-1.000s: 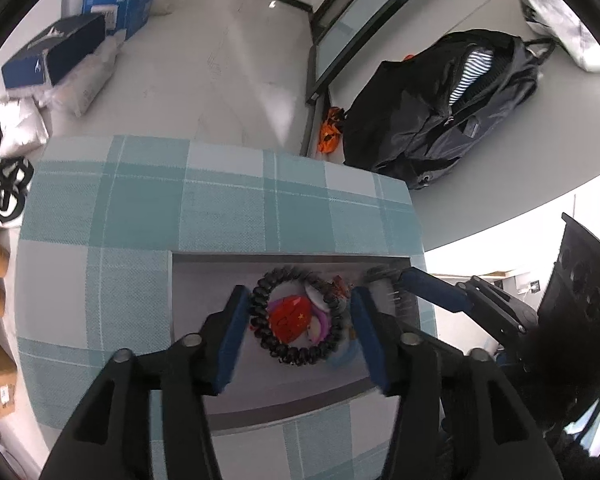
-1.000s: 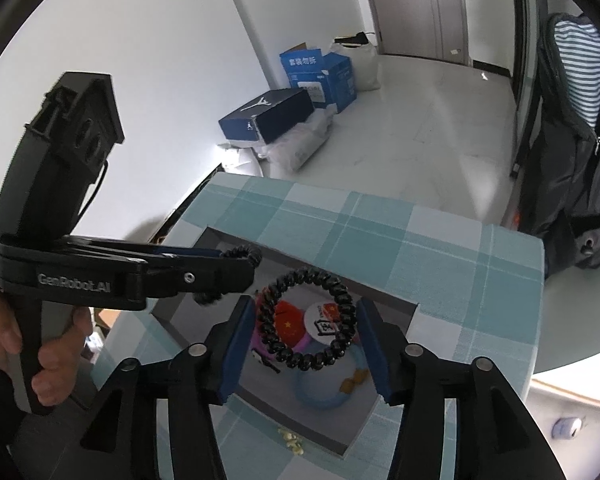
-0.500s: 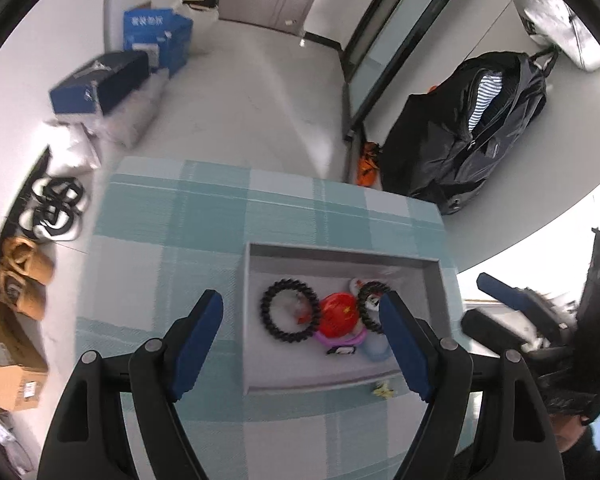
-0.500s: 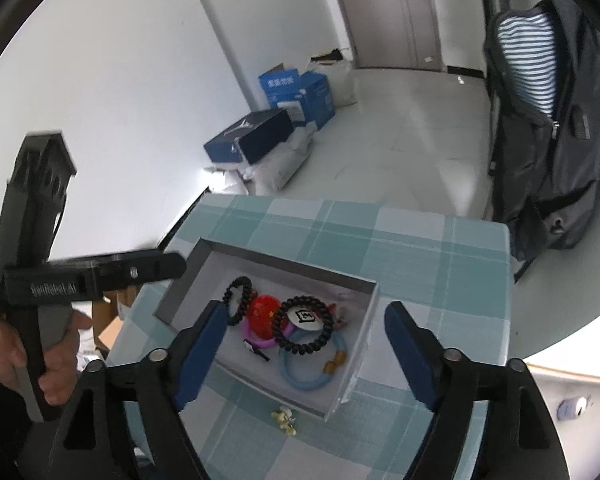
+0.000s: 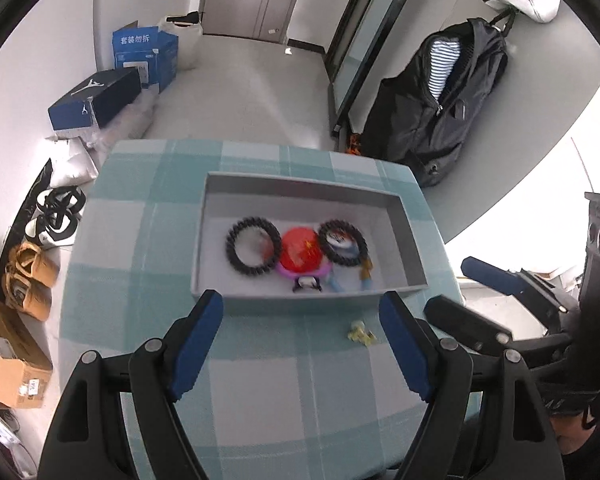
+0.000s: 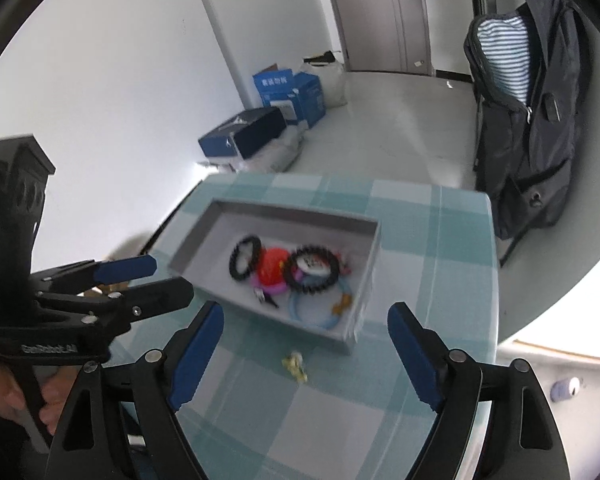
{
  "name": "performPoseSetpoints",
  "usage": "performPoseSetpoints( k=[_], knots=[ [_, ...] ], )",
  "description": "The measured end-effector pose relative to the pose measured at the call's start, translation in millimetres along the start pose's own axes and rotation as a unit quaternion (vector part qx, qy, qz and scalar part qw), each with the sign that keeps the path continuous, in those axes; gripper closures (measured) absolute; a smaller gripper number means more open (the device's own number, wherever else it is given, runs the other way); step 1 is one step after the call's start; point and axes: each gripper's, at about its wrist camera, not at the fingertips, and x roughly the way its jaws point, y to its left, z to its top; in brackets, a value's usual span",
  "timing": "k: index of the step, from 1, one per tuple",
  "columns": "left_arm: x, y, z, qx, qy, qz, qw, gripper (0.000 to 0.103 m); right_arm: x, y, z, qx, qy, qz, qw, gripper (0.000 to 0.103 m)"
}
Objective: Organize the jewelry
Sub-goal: 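Lower the right tool onto the yellow bead charm and close its fingers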
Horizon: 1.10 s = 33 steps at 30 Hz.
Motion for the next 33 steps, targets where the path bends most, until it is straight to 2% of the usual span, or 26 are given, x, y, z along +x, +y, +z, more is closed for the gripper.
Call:
performPoseSetpoints(
  k=[3, 5, 14, 15, 17, 21, 23, 26, 27, 29, 31, 33],
  knots=[
    [0, -6, -9, 0.002, -0.004, -0.005, 1.0, 0.026, 3, 1, -11, -0.003, 0.013, -0.004, 1.0, 0.019],
    [7, -9, -15, -0.001, 0.006, -0.013, 0.9999, 0.023, 9, 1, -21, -0.011, 0.035, -0.017, 0.999, 0.019],
    [28, -9, -35, 0.024, 0.049, -0.004, 0.9985, 0.022, 31, 2, -46, -0.032, 0.091, -0.023, 0.995, 0.021],
    [29, -8, -37, 0.024, 0.051, -0.004, 0.9984, 0.022, 36, 3, -48, -0.036, 0.102, -0.029, 0.994, 0.023],
    [29, -4, -39, 0.022, 0.053, 0.002, 0.9984, 0.022, 41, 3, -49, -0.037, 0.112, -0.035, 0.992, 0.035],
    [28, 3, -42, 0.018, 0.057, 0.008, 0.9982, 0.022, 48, 5, -48, -0.036, 0.113, -0.034, 0.992, 0.037],
    [29, 4, -45, 0.021, 0.059, 0.013, 0.9979, 0.022, 52, 7, -46, -0.038, 0.115, -0.035, 0.992, 0.043],
    [31, 9, -46, 0.022, 0.065, 0.014, 0.9976, 0.022, 60, 12, -44, -0.043, 0.122, -0.044, 0.991, 0.046],
    [31, 9, -47, 0.023, 0.066, 0.015, 0.9974, 0.022, 62, 13, -43, -0.045, 0.123, -0.043, 0.99, 0.05],
    [31, 8, -48, 0.026, 0.067, 0.017, 0.9973, 0.022, 67, 17, -41, -0.052, 0.126, -0.047, 0.989, 0.069],
    [29, 9, -50, 0.027, 0.067, 0.014, 0.9973, 0.022, 69, 22, -41, -0.061, 0.125, -0.058, 0.989, 0.072],
    [29, 11, -49, 0.025, 0.066, 0.014, 0.9974, 0.022, 72, 25, -39, -0.061, 0.125, -0.06, 0.988, 0.08]
  ],
)
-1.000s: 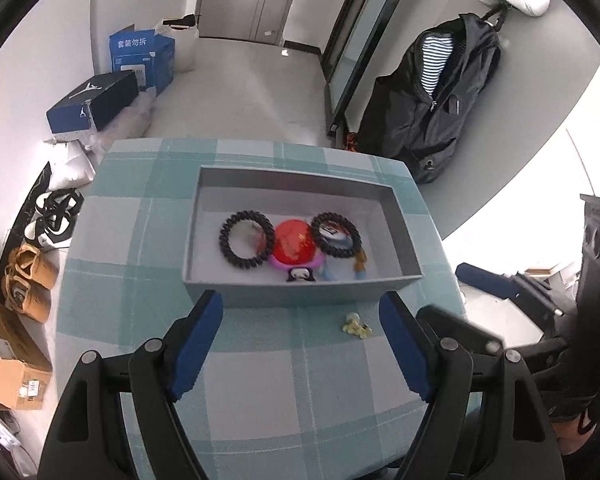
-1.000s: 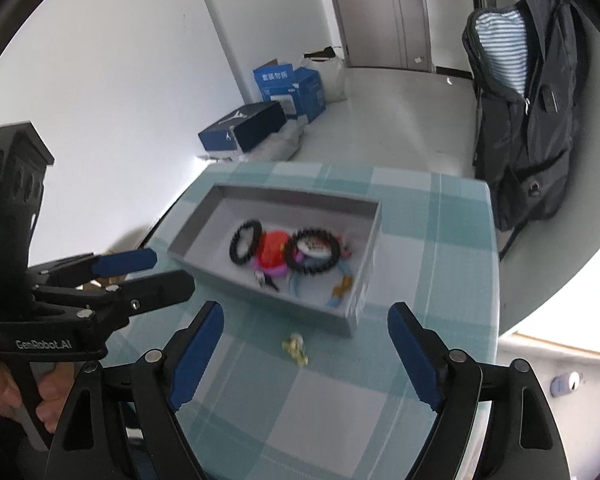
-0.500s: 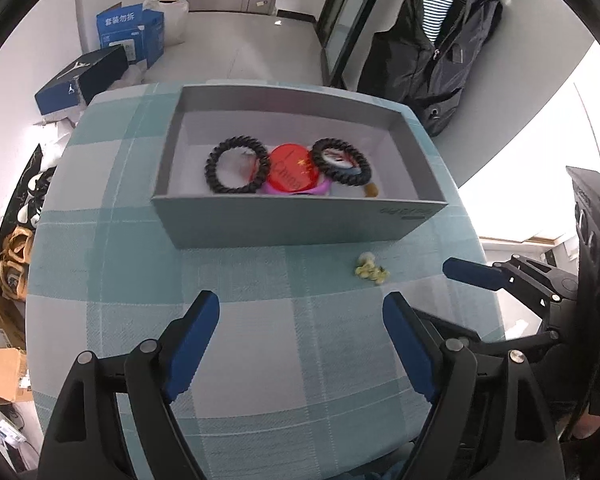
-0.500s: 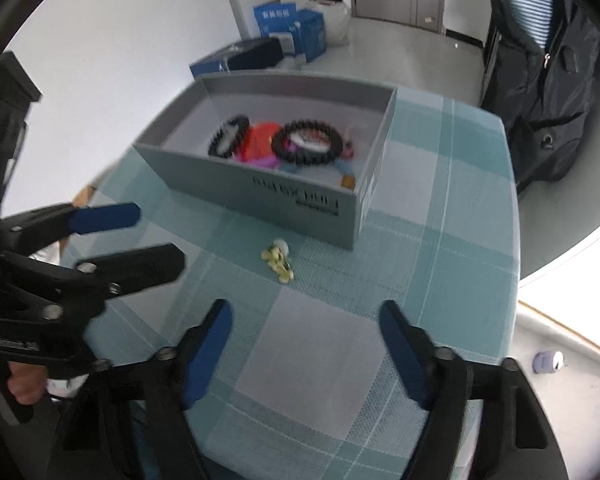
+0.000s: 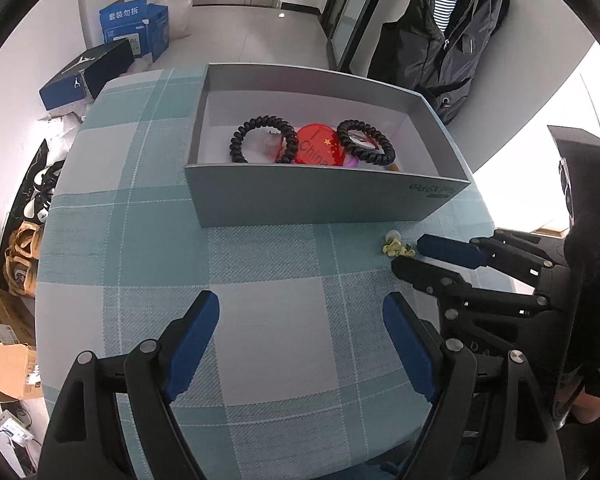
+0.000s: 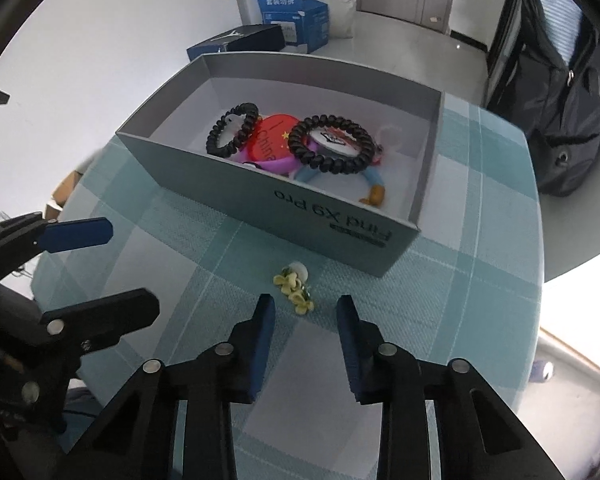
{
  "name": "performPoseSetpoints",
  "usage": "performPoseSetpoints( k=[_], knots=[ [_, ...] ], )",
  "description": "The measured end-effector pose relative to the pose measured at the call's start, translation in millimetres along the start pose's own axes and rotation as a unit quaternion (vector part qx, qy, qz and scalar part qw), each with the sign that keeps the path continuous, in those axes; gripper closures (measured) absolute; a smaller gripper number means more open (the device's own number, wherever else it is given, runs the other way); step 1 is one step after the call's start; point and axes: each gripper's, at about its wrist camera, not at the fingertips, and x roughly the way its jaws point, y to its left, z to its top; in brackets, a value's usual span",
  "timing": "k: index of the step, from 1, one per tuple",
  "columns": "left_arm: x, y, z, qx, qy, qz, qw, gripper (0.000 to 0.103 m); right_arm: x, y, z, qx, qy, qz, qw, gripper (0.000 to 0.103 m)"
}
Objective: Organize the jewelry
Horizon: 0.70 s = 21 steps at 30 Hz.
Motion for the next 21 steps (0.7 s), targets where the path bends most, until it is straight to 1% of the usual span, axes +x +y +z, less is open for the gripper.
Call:
performPoseSetpoints(
  k=[1, 2, 8, 12, 16, 21],
  knots=[
    [0, 1, -1, -0.002, 0.0, -0.002, 1.0, 0.022, 0, 1, 0, 0.0, 0.001, 0.002, 1.0, 0.089],
    [0, 3, -1, -0.005, 0.001, -0.004, 1.0, 0.022, 1, 1, 0, -0.001, 0.002, 0.003, 1.0, 0.091],
    [0, 9, 3, -0.018, 0.0, -0.011, 0.9998, 0.022, -3, 0, -3, -0.01, -0.005, 0.0, 1.0, 0.092],
    [0, 8, 5, -0.018, -0.001, -0.016, 0.9997, 0.022, -10, -3, -5, -0.004, -0.015, 0.005, 1.0, 0.092],
    [6, 0, 7, -0.007, 0.01, -0.015, 0.9998, 0.022, -17, -9, -4, 0.007, -0.021, 0.014, 1.0, 0.092],
    [14, -16, 12, 0.0, 0.018, -0.019, 0.9997, 0.022, -34, -24, -7, 0.032, -0.04, 0.027, 0.998, 0.092]
  ],
)
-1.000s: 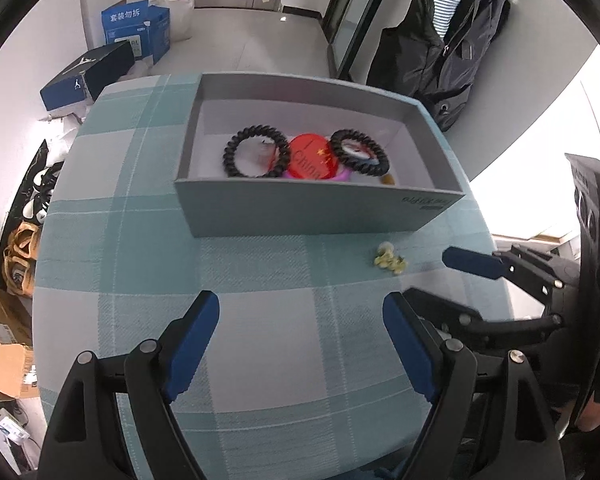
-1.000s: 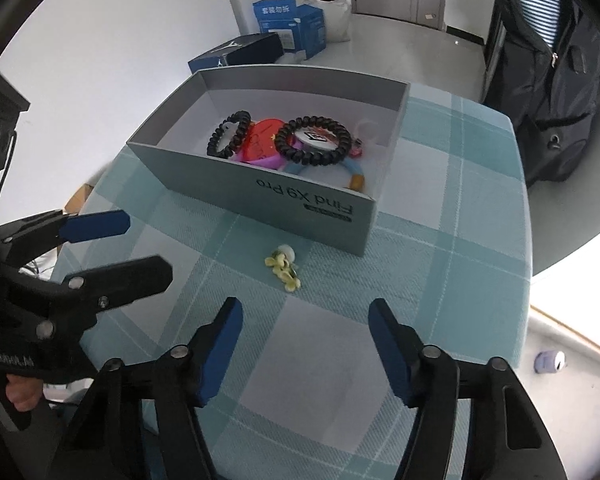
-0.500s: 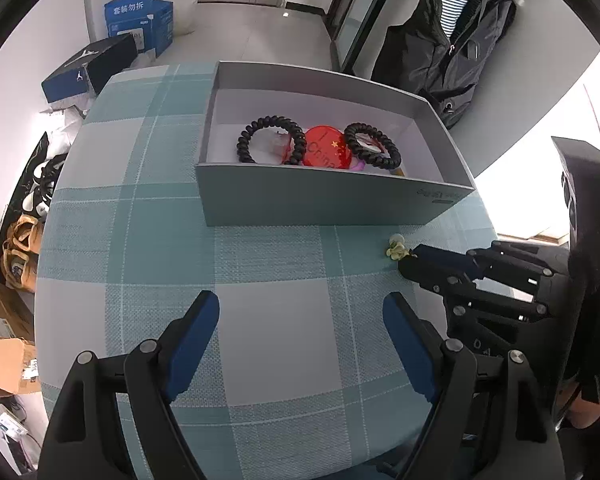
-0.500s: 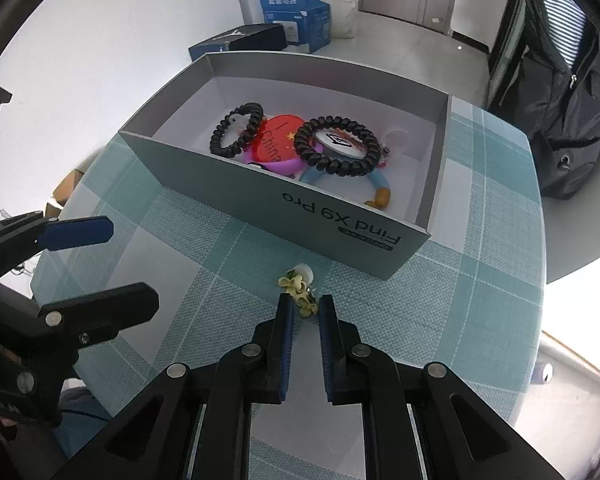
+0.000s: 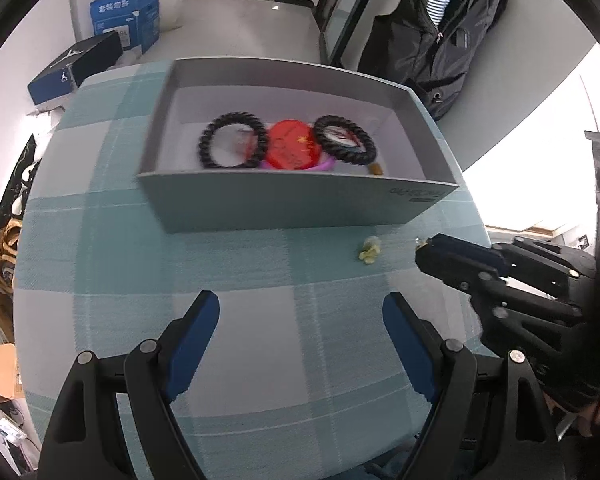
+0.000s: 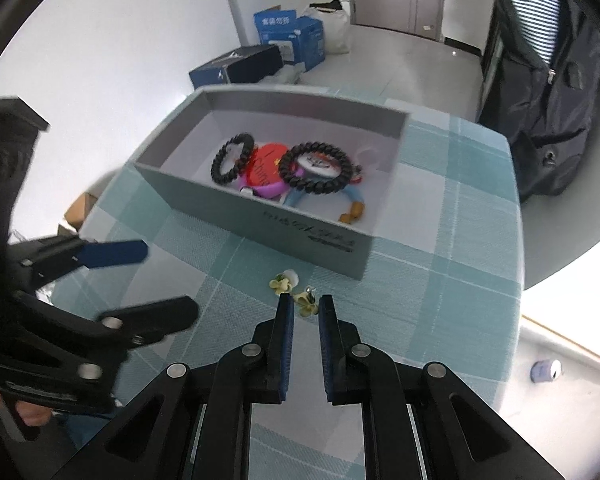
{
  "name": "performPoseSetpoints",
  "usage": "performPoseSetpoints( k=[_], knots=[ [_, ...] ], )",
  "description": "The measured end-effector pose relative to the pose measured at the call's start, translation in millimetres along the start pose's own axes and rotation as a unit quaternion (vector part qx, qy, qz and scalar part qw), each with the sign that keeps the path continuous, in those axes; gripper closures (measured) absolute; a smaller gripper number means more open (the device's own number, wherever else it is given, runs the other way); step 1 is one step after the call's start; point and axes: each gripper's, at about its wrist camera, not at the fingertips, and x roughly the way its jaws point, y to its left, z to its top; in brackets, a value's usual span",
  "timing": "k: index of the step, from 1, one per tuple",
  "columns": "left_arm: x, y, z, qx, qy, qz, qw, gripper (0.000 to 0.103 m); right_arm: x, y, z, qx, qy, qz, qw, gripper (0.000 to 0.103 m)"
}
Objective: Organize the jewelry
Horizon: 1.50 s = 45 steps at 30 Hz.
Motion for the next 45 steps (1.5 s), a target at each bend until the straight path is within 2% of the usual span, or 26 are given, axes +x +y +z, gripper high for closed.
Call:
performPoseSetpoints(
  k=[10, 12, 15, 17, 19, 22, 23, 25, 26, 29, 33, 45],
  knots=[
    [28, -31, 12, 0.019, 0.014, 0.013, 0.9996, 0.022, -29, -42, -10, 0.061, -0.03, -0.004, 0.998, 0.092],
    [32, -36, 13, 0.024, 0.012, 0.032, 0.9991, 0.023, -34, -46, -12, 0.07, -0.037, -0.002, 0.997, 0.092],
    [35, -43, 15, 0.036, 0.004, 0.041, 0.9985, 0.023, -38, -50, -14, 0.076, -0.04, 0.0, 0.996, 0.092],
    [36, -44, 17, 0.037, -0.003, 0.052, 0.998, 0.026, -39, -51, -15, 0.076, -0.04, 0.001, 0.996, 0.092],
    [34, -44, 16, 0.043, -0.009, 0.077, 0.996, 0.045, -40, -51, -15, 0.077, -0.04, 0.004, 0.996, 0.092],
    [33, -46, 12, 0.058, -0.014, 0.1, 0.9932, 0.063, -42, -53, -16, 0.08, -0.043, 0.009, 0.996, 0.091],
    [33, -47, 12, 0.065, -0.017, 0.103, 0.9924, 0.068, -42, -54, -15, 0.082, -0.044, 0.01, 0.996, 0.091],
    [33, -49, 11, 0.077, -0.017, 0.096, 0.9923, 0.092, -42, -54, -14, 0.087, -0.045, 0.014, 0.995, 0.091],
    [33, -51, 9, 0.084, -0.014, 0.091, 0.9922, 0.094, -42, -54, -13, 0.088, -0.047, 0.015, 0.995, 0.091],
    [34, -60, 8, 0.104, -0.014, 0.096, 0.9899, 0.095, -43, -50, -12, 0.085, -0.05, 0.016, 0.995, 0.091],
    [31, -60, 4, 0.11, -0.001, 0.066, 0.9917, 0.095, -41, -47, -11, 0.079, -0.048, 0.012, 0.996, 0.091],
    [12, -62, 5, 0.111, -0.012, 0.03, 0.9933, 0.095, -39, -46, -12, 0.079, -0.048, 0.003, 0.996, 0.091]
  ],
)
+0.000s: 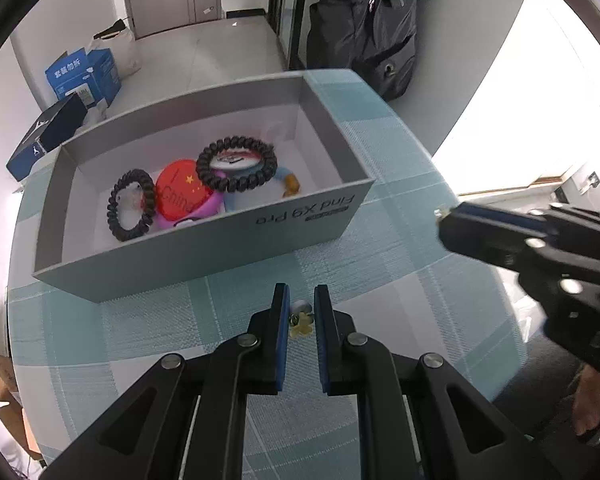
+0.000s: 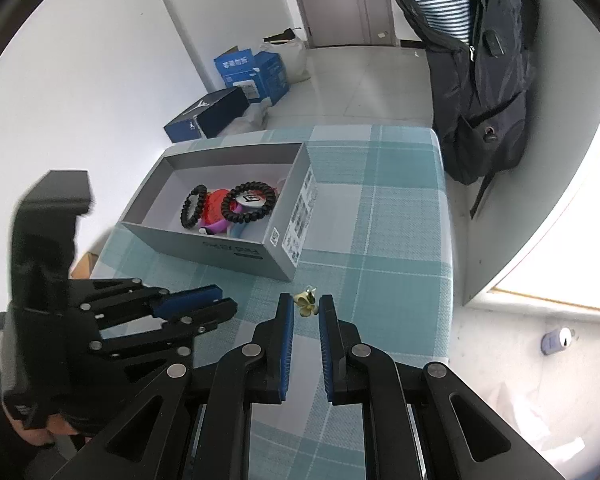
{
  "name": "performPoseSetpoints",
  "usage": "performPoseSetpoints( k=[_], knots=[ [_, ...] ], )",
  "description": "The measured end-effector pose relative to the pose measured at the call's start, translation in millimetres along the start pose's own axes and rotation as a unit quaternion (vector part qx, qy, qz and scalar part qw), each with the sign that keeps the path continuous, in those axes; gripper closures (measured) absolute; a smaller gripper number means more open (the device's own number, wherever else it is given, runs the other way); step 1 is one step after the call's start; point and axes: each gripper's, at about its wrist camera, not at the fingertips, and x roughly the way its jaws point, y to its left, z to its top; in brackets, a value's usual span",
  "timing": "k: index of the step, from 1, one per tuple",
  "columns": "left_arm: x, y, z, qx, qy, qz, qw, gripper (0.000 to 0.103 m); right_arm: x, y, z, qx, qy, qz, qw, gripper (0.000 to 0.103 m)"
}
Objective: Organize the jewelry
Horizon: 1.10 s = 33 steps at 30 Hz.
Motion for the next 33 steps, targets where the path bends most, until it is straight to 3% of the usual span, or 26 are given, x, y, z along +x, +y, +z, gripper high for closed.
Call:
performPoseSetpoints(
  k=[7, 12, 22, 33],
  knots=[
    [-22, 20, 5, -0.048, -0.021, -0.063, 0.9966, 0.095, -2, 1, 6, 0.016, -0.013, 0.02, 1.0, 0.091],
    [-43, 42, 8, -0.084, -0.05, -0.081, 0.9919, 0.095, -8, 7, 16, 0.028, -0.036, 0.045, 0.998, 0.091],
    [-64, 88, 25, -0.147, -0.089, -0.078, 0.982, 0.095, -3, 19, 33, 0.038, -0.041, 0.074, 0.996, 0.091],
    [-73, 109, 53, -0.157, -0.096, -0.09, 0.9788, 0.095, 3, 45, 79, -0.007, -0.034, 0.102, 0.994, 0.091]
  ],
)
